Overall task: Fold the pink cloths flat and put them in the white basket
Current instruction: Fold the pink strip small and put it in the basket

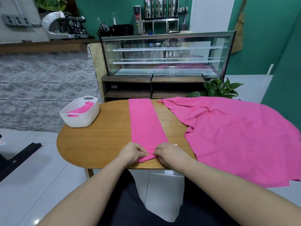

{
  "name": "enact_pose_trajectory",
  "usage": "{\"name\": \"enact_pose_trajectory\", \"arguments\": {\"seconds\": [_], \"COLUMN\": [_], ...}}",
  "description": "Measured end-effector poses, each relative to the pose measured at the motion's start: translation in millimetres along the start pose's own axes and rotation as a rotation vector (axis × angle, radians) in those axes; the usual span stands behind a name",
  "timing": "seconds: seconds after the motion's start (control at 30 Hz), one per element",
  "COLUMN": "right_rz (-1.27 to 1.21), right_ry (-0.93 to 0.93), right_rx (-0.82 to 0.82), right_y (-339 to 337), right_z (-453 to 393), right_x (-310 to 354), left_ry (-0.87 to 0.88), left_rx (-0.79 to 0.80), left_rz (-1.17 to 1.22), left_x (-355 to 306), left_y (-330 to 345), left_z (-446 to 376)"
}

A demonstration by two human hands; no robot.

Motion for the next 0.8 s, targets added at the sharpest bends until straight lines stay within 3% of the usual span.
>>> {"name": "enact_pose_trajectory", "arguments": {"seconds": [0.13, 0.27, 0.33, 0.4, 0.5, 0.7, 0.8], "right_rz": [-0.138, -0.309, -0.356, -0.364, -0.381, -0.578, -0.572], "right_ry": [0.087, 0.192, 0.222, 0.22, 0.202, 0.321, 0.337], "right_rx": [-0.005, -0.074, -0.024, 0.062, 0.141, 0.052, 0.085], "right_y": [-0.8, 2.6, 2.0, -2.7, -6.1, -9.4, -12.5], "right_z": [4.2, 8.3, 7.8, 6.0, 6.7, 14.7, 10.6], "right_x": [-6.0, -11.3, -14.5, -16.2, -15.2, -18.3, -21.3], "left_ry": [0.128, 0.622, 0.753, 0.774, 0.724, 0.596, 0.581], "left_rx": [-0.107, -0.418, -0.414, -0.351, -0.316, -0.273, -0.262], "left_rz": [-0.156, -0.598, -0.775, -0.774, -0.589, -0.469, -0.475], "left_x": [-0.2, -4.2, -2.5, 1.5, 5.3, 0.3, 11.9], "left_y": [4.3, 16.7, 22.8, 24.9, 23.8, 24.7, 26.7], "left_z": [5.3, 23.8, 27.9, 26.5, 29.9, 29.8, 28.1]}}
Point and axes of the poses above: each hand's wrist, its own z-axis away from the middle knuckle, its own y-axis out of the palm, x = y × z, the point moved 2 cm from there along -z, towards the middle knuckle, and after that the axes turned 9 degrees about -y, right-handed, at the moved point
